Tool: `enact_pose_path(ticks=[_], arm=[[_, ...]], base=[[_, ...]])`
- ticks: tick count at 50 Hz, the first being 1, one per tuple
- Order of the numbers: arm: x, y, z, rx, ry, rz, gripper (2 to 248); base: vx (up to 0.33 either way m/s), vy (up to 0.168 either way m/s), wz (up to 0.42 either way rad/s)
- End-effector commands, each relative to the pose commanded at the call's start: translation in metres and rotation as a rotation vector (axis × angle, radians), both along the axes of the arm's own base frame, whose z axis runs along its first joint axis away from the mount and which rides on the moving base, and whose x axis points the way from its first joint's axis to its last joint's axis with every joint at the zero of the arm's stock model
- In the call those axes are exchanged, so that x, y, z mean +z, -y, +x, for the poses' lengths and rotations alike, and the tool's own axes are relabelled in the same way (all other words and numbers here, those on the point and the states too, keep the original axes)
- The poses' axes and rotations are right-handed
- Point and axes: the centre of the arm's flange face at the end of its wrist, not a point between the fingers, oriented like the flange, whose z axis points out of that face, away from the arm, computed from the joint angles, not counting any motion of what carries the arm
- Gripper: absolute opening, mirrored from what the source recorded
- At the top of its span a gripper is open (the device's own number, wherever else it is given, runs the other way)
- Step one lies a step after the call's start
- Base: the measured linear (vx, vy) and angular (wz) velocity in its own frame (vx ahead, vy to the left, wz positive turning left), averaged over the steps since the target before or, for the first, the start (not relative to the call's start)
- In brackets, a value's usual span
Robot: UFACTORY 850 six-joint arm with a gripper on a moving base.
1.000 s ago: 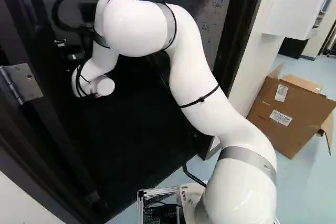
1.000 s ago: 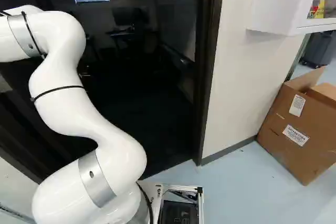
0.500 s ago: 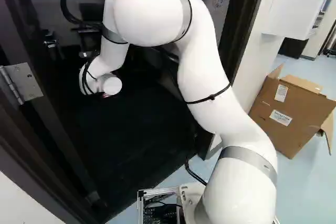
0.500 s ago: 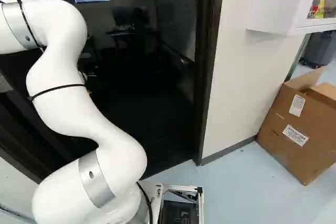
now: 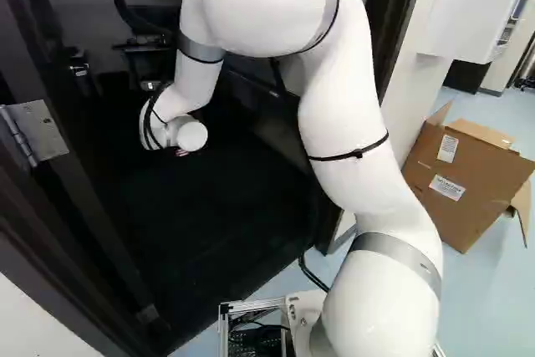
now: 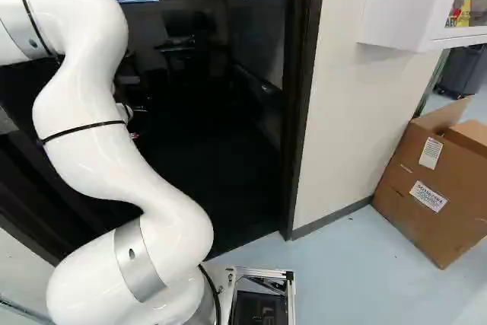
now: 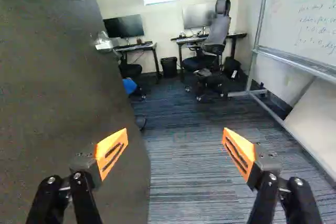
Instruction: Open the door and move inside
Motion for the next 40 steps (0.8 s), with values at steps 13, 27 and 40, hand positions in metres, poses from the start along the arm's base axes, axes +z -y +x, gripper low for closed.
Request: enact_pose_path(ticks=[13, 27, 40], arm=[[0.003, 0.024, -0.010, -0.019, -0.012, -0.010, 247], [0.006, 0.049, -0.021, -0.040, -0.023, -0.020, 247], [0.009, 0.072, -0.031, -0.060, -0.033, -0.028, 247]], base=[[0.000, 0.000, 0.000], [0.000, 0.000, 0.000], [0.000, 0.000, 0.000]])
